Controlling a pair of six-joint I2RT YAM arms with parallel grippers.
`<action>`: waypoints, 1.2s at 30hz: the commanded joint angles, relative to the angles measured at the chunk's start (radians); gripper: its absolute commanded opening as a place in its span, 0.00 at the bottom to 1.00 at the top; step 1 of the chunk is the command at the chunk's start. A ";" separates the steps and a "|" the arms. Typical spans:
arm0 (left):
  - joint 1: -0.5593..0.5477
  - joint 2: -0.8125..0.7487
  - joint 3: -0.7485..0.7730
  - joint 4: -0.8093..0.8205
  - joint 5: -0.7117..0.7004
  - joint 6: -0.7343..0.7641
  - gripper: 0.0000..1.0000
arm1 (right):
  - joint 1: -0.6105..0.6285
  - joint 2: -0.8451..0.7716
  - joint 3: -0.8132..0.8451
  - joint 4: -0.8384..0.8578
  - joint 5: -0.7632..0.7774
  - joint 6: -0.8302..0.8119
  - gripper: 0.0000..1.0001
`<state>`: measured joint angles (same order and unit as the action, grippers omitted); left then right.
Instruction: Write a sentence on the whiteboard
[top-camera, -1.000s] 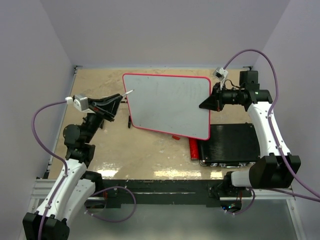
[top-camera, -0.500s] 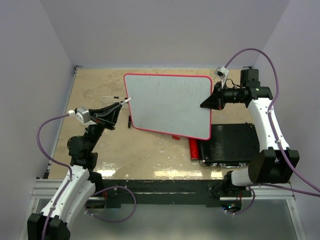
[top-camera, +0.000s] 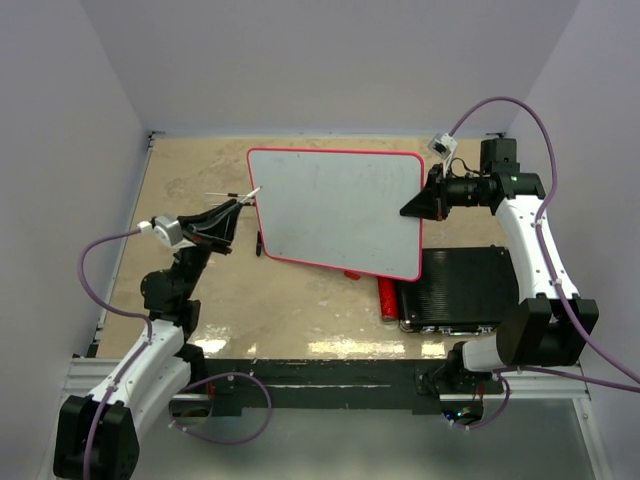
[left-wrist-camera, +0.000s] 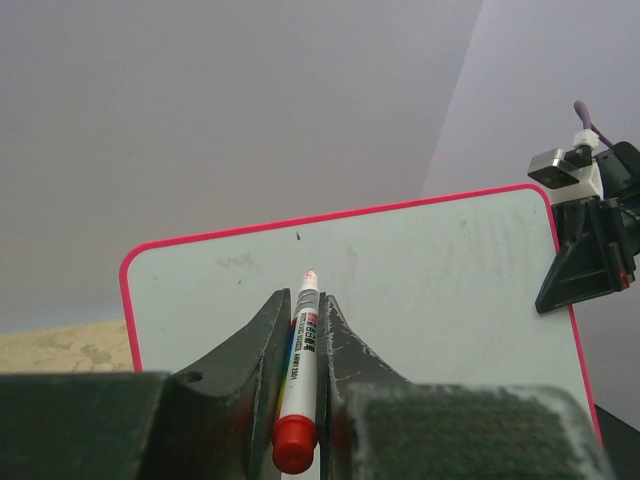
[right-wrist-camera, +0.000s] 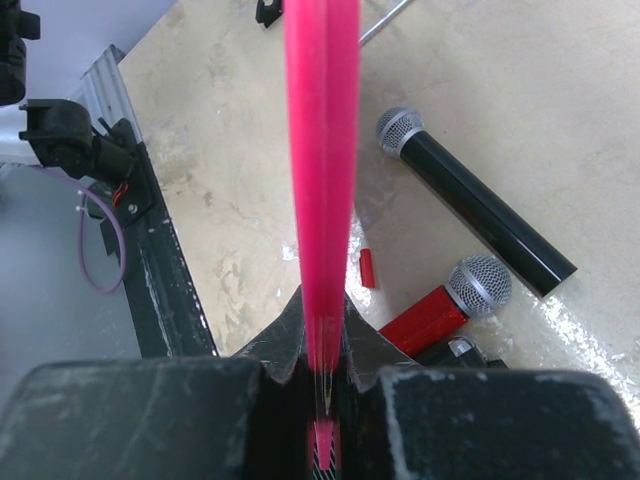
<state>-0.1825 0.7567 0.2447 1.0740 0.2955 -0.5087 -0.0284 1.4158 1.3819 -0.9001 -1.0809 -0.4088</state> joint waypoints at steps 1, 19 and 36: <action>0.009 0.012 -0.007 0.124 -0.035 0.029 0.00 | 0.008 -0.015 0.040 -0.011 -0.045 -0.044 0.00; 0.144 0.193 -0.025 0.323 0.093 -0.242 0.00 | 0.016 -0.005 0.020 -0.023 -0.040 -0.087 0.00; 0.227 0.274 0.031 0.293 0.182 -0.249 0.00 | 0.021 -0.009 0.009 -0.017 -0.048 -0.097 0.00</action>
<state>0.0372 1.0210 0.2214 1.2705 0.4709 -0.7818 -0.0189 1.4162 1.3815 -0.9173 -1.0954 -0.4725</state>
